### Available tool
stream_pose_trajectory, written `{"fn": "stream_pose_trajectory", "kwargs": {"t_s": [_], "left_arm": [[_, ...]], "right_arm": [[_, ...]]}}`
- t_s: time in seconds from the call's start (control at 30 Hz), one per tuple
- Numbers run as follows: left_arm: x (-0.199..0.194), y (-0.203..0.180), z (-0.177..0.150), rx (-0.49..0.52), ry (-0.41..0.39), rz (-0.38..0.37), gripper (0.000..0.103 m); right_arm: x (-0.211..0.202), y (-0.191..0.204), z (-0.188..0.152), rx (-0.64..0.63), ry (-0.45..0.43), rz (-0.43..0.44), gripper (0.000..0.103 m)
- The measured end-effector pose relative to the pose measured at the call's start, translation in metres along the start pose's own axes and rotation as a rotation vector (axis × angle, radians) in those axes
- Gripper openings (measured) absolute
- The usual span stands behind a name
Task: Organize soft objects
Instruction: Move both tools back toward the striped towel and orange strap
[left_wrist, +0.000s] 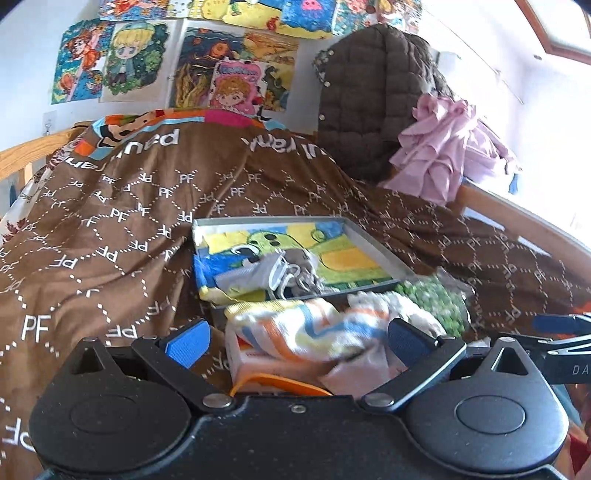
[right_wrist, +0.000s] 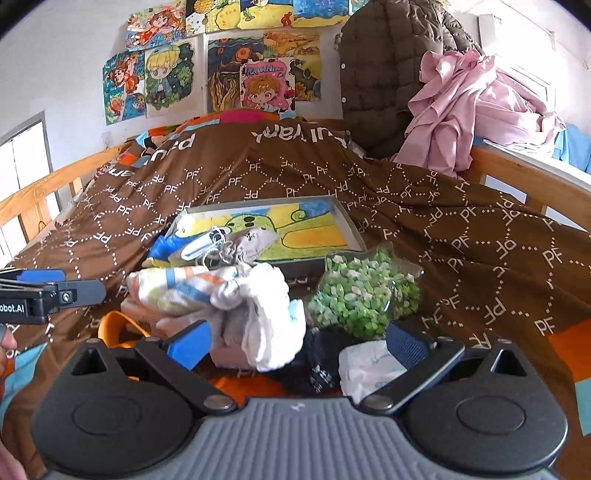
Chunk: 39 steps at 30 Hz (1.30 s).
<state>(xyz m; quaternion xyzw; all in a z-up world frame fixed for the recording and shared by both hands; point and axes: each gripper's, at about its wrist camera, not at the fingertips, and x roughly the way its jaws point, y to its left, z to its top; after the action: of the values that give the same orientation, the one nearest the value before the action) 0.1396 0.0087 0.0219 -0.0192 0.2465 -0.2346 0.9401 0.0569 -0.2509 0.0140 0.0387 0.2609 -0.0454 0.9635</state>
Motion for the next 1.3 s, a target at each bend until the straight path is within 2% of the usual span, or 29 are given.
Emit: {"fn": "stream_pose_trajectory", "kwargs": {"t_s": [0.1,0.27,0.53,0.87,1.13,1.3], "left_arm": [[0.000,-0.008,-0.005,0.030,0.026,-0.016,0.102],[-0.004,-0.012,-0.014,-0.002,0.053,-0.029,0.102],[-0.016,-0.026,-0.026,0.017,0.069,-0.042,0.102],[-0.021,-0.036,-0.032,0.048,0.085,-0.036,0.102],[-0.007,-0.035,-0.035,0.022,0.153,0.003,0.102],[0.004,-0.032,-0.037,0.005,0.194,0.011,0.102]], "right_arm": [[-0.003,-0.004,-0.002,0.023,0.007,0.008,0.103],[-0.010,-0.006,-0.008,0.029,0.015,0.014,0.103],[-0.023,-0.007,-0.014,0.031,0.003,0.012,0.103],[-0.021,-0.009,-0.016,0.034,0.019,0.025,0.103],[-0.008,-0.006,-0.020,0.029,0.086,0.043,0.103],[0.001,0.001,-0.016,-0.047,0.084,0.016,0.103]]}}
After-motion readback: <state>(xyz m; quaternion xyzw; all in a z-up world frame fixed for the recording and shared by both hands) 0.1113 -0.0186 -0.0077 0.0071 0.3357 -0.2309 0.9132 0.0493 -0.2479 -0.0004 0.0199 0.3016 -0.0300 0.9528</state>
